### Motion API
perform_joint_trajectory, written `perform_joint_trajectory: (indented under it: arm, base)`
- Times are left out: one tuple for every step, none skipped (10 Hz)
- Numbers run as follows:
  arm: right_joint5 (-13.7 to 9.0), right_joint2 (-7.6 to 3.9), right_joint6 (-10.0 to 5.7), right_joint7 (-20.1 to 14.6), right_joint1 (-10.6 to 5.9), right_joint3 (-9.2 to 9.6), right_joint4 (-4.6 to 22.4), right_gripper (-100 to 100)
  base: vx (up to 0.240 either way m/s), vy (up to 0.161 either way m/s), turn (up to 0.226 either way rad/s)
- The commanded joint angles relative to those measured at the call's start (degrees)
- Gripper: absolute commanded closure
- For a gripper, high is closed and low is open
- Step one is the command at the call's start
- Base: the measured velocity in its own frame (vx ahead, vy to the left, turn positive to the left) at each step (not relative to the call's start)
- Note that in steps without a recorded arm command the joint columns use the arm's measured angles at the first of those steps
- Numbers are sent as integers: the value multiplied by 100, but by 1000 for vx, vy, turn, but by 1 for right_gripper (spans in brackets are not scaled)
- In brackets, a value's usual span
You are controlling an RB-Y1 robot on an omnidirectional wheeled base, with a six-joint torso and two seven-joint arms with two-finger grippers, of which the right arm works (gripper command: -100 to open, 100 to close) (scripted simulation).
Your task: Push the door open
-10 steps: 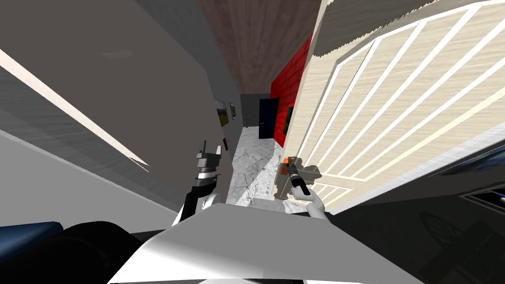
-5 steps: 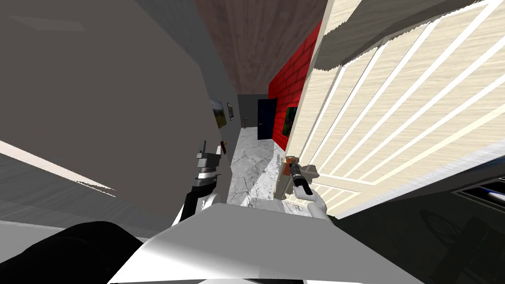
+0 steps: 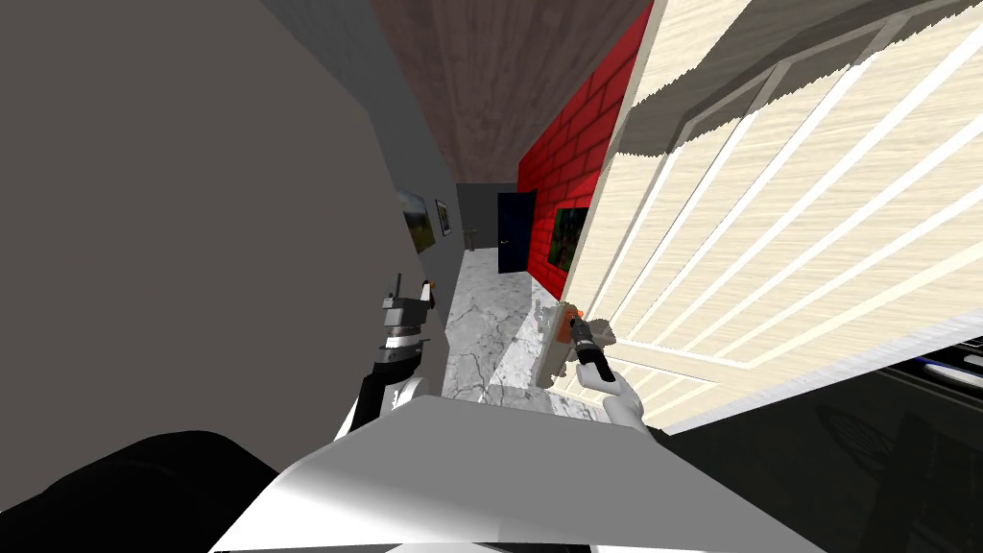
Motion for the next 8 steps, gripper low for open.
perform_joint_trajectory:
  arm:
    - [-24,-63,-17,13,-46,-125,40,100]
    - [-31,-62,-18,29,-54,-174,59,100]
    - [-39,-62,-18,46,-63,-227,78,100]
    - [-45,-61,-18,59,-70,-271,95,100]
    - [-39,-57,-11,53,-68,-233,109,100]
    - [-58,-81,-24,70,-70,-325,127,100]
    - [-63,-85,-25,78,-69,-356,133,100]
    - [-70,-91,-27,88,-67,-397,140,100]
  base:
    - [184,77,-60]
    - [167,76,-41]
    - [164,103,-59]
    - [167,110,-68]
    - [75,43,-37]
    - [102,34,-36]
    - [155,25,-53]
    - [158,24,-31]
